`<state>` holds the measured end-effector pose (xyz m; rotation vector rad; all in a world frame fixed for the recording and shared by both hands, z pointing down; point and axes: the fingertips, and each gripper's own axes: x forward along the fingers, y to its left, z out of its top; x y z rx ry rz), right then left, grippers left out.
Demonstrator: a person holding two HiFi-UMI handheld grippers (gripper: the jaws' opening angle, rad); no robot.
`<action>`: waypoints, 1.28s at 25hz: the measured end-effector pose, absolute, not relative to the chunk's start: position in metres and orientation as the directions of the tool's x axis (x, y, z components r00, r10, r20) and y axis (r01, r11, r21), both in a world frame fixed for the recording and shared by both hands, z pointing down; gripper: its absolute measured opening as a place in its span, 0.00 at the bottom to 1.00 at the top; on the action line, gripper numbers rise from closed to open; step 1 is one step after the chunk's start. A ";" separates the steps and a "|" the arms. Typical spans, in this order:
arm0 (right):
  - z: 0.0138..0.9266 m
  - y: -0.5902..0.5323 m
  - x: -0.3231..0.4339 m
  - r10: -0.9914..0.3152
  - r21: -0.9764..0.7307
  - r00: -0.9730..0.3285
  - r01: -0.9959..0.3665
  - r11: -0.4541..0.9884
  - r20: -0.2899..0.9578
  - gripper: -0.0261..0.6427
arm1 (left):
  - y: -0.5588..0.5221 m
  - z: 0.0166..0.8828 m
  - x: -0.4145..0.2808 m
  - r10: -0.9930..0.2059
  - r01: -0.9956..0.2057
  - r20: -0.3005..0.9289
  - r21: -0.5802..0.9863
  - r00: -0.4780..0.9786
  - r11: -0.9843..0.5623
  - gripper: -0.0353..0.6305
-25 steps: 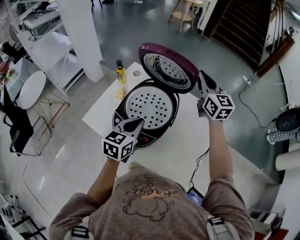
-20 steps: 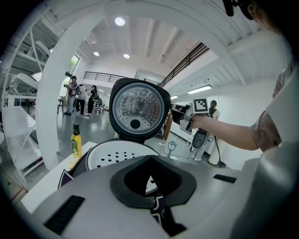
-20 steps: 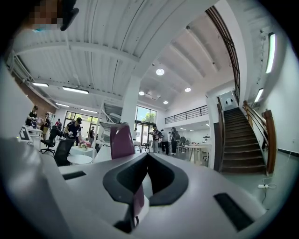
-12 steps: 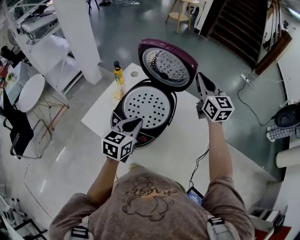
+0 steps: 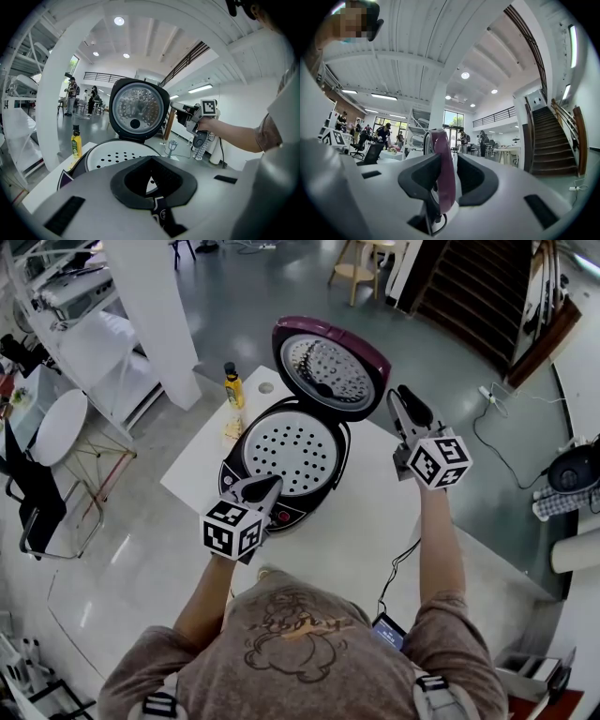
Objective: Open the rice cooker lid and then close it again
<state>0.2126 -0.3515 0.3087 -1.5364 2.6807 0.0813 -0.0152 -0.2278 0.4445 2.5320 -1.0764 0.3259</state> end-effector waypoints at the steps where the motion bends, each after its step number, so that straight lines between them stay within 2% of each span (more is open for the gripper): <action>1: 0.309 -0.350 0.212 -0.855 0.017 -0.513 -0.858 0.514 -0.073 0.20 | -0.228 0.445 -0.015 -0.644 -0.729 0.349 0.243 0.681 -0.640 0.08; 4: 0.309 -0.348 0.208 -0.838 0.018 -0.540 -0.841 0.540 -0.075 0.28 | -0.228 0.445 -0.015 -0.644 -0.730 0.350 0.243 0.680 -0.639 0.08; 11: 0.314 -0.351 0.190 -0.793 0.029 -0.607 -0.794 0.607 -0.046 0.54 | -0.228 0.445 -0.016 -0.644 -0.729 0.345 0.256 0.683 -0.635 0.08; 13: 0.314 -0.353 0.185 -0.785 0.032 -0.619 -0.786 0.618 -0.039 0.58 | -0.228 0.444 -0.016 -0.646 -0.729 0.341 0.258 0.683 -0.634 0.08; 32: 0.315 -0.361 0.162 -0.760 0.073 -0.649 -0.758 0.648 0.004 0.57 | -0.222 0.436 -0.029 -0.670 -0.742 0.319 0.275 0.670 -0.612 0.08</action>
